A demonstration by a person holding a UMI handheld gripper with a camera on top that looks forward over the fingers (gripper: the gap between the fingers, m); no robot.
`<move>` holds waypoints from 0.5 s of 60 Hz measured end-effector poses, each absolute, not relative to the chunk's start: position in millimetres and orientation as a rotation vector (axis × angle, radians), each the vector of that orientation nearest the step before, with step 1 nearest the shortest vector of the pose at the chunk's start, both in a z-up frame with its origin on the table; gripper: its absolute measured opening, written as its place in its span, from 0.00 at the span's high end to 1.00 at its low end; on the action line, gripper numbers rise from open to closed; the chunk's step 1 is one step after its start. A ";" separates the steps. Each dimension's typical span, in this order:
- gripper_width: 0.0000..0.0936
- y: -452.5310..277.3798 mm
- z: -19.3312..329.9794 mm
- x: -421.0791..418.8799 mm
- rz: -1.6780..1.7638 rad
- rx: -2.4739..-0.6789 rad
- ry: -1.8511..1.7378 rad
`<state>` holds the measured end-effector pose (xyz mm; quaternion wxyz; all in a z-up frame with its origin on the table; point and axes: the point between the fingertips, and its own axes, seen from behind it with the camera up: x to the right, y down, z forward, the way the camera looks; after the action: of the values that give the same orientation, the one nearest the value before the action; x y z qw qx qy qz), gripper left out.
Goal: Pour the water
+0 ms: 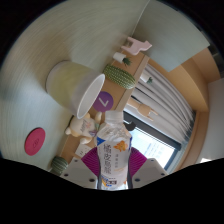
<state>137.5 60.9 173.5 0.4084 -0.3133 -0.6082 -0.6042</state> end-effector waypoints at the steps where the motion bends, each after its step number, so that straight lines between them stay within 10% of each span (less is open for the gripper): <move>1: 0.63 61.3 172.2 135.8 -1.539 -0.764 -1.550; 30: 0.64 68.2 157.4 111.8 -1.648 -0.530 -1.713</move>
<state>111.8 68.2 157.4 0.3457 -0.2041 -0.6600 -0.6350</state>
